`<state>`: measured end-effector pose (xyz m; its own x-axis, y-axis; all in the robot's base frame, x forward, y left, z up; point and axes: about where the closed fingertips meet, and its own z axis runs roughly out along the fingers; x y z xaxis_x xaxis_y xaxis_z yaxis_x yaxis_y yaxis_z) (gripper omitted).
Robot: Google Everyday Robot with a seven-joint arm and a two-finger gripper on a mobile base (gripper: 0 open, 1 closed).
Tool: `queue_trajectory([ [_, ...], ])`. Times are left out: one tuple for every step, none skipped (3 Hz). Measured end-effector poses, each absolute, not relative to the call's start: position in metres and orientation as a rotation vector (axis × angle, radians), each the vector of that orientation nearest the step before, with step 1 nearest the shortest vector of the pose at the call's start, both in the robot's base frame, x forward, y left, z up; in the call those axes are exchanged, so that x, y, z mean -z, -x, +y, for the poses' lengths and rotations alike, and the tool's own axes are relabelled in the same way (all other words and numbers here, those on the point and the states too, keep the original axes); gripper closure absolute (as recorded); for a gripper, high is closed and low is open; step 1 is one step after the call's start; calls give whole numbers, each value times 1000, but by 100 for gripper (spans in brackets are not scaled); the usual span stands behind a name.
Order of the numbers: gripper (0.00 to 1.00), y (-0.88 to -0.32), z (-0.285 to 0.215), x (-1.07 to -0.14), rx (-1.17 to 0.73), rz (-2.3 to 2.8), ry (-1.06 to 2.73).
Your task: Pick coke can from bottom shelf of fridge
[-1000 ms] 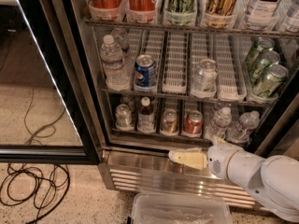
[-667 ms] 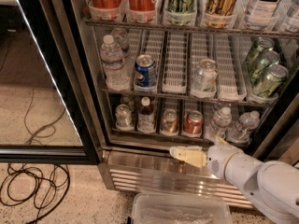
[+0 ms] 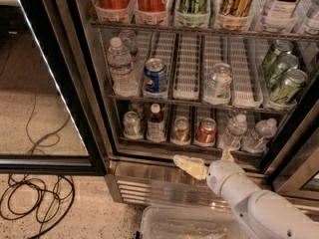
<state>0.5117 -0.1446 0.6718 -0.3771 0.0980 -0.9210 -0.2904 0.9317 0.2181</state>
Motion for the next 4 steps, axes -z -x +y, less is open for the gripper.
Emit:
queue_trajectory([
  [0,-520,-163,-672,-346,1903,80],
  [0,-520,-163,-672,-346,1903,79],
  [0,-531,-169,-668,-343,1847,-5],
  [0,-531,-169,-668,-343,1847,-4],
])
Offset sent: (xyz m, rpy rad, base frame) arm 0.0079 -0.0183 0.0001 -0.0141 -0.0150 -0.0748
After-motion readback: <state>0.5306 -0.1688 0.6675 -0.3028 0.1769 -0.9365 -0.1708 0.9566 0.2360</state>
